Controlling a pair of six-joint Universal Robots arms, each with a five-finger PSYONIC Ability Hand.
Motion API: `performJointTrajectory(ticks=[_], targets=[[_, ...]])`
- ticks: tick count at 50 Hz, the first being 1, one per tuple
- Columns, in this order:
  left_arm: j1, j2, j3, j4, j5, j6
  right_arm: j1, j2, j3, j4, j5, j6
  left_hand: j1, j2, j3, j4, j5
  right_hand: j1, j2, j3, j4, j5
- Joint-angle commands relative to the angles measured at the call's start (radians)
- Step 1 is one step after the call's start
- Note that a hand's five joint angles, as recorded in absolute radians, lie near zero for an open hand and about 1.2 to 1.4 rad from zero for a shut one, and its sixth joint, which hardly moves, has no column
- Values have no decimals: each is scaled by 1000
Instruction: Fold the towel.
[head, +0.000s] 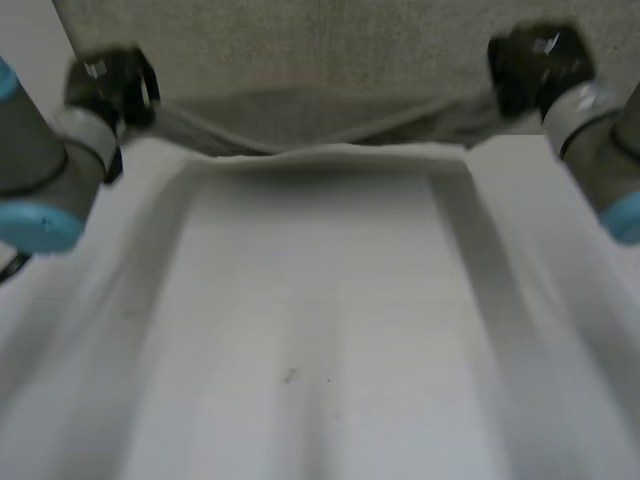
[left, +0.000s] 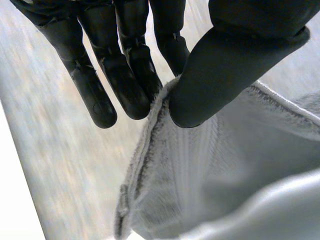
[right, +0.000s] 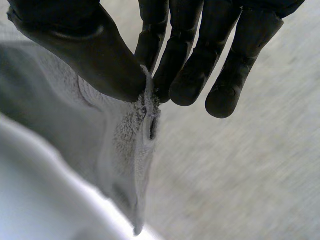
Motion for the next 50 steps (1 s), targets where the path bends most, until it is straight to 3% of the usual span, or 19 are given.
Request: performJointTrajectory(ticks=[1, 10, 15, 18, 20, 22, 23, 25, 31, 34, 39, 42, 44, 50], targets=[[8, -26, -333, 127, 52, 54, 1, 90, 246, -55, -23, -130, 201, 179, 180, 177, 193, 67, 68, 63, 59, 55], [36, -43, -494, 144, 52, 274, -41, 74, 383, -46, -15, -224, 201, 179, 180, 177, 193, 67, 68, 63, 59, 55], [83, 100, -628, 105, 55, 337, -75, -103, 504, 14, -21, -247, 201, 179, 180, 177, 193, 67, 68, 63, 59, 55], [89, 203, -712, 64, 63, 352, -107, -215, 580, 120, -24, -273, 201, 179, 180, 177, 193, 67, 68, 63, 59, 55], [89, 261, -755, 26, 72, 354, -150, -308, 653, 289, -33, -322, 201, 179, 180, 177, 193, 67, 68, 63, 59, 55], [100, 423, -845, -70, 118, 361, -171, -351, 684, 380, -40, -365, 201, 179, 180, 177, 193, 67, 68, 63, 59, 55], [100, 423, -845, -71, 118, 362, -171, -351, 684, 381, -40, -365, 201, 179, 180, 177, 193, 67, 68, 63, 59, 55], [140, 549, -916, -137, 193, 371, -206, -423, 724, 491, -75, -461, 201, 179, 180, 177, 193, 67, 68, 63, 59, 55], [197, 595, -939, -129, 298, 380, -216, -448, 712, 433, -125, -476, 201, 179, 180, 177, 193, 67, 68, 63, 59, 55], [200, 557, -896, -91, 321, 375, -216, -416, 664, 350, -135, -411, 201, 179, 180, 177, 193, 67, 68, 63, 59, 55], [163, 361, -755, -7, 301, 374, -194, -165, 465, 258, -101, -315, 201, 179, 180, 177, 193, 67, 68, 63, 59, 55], [94, 215, -606, 6, 250, 374, -173, -106, 405, 260, -76, -308, 201, 179, 180, 177, 193, 67, 68, 63, 59, 55], [54, 76, -447, 1, 177, 368, -130, 9, 292, 252, -11, -301, 201, 179, 180, 177, 193, 67, 68, 63, 59, 55], [31, -93, -241, 1, 128, 363, -107, 135, 146, 238, 59, -262, 201, 179, 180, 177, 193, 67, 68, 63, 59, 55]])
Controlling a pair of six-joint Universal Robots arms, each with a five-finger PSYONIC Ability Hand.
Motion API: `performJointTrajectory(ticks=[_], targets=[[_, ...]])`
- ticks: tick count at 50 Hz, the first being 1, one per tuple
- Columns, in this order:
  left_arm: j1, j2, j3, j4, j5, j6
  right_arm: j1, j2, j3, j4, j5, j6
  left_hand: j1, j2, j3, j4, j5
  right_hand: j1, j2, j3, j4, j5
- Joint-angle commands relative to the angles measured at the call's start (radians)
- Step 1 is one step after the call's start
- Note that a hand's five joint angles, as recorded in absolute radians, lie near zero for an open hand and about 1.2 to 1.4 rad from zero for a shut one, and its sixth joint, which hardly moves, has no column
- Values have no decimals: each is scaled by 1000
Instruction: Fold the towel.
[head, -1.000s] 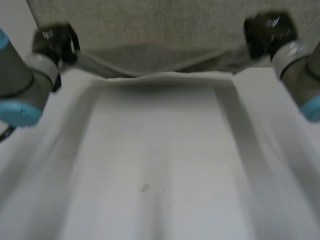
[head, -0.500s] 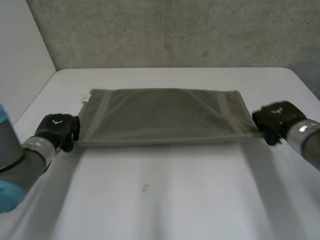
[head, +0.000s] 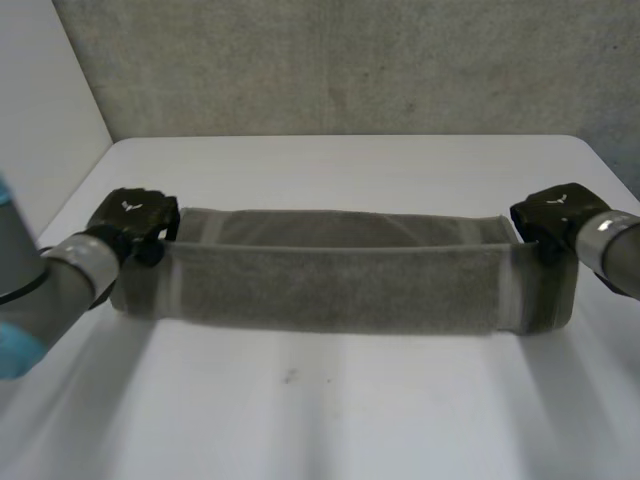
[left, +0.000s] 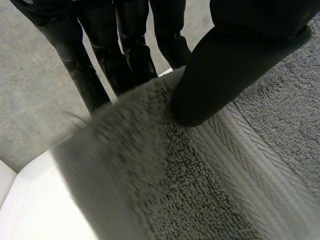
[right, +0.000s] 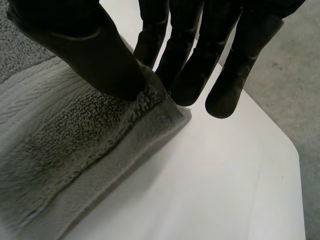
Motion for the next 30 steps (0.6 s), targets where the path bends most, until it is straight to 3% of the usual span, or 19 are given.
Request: performJointTrajectory(ticks=[1, 10, 22, 30], targets=[[-53, -277, 334, -4, -86, -10, 42, 198, -225, -20, 100, 53, 200, 179, 179, 177, 189, 67, 68, 63, 59, 55], [-103, -484, 622, -16, -98, -13, 71, 351, -412, -136, 113, 87, 200, 179, 179, 177, 189, 67, 68, 63, 59, 55], [-112, -604, 775, -16, -147, -13, 95, 519, -613, -146, 120, 75, 200, 179, 179, 177, 189, 67, 68, 63, 59, 55], [-112, -644, 828, -16, -178, -16, 95, 601, -739, -133, 171, 64, 200, 179, 179, 177, 189, 67, 68, 63, 59, 55]])
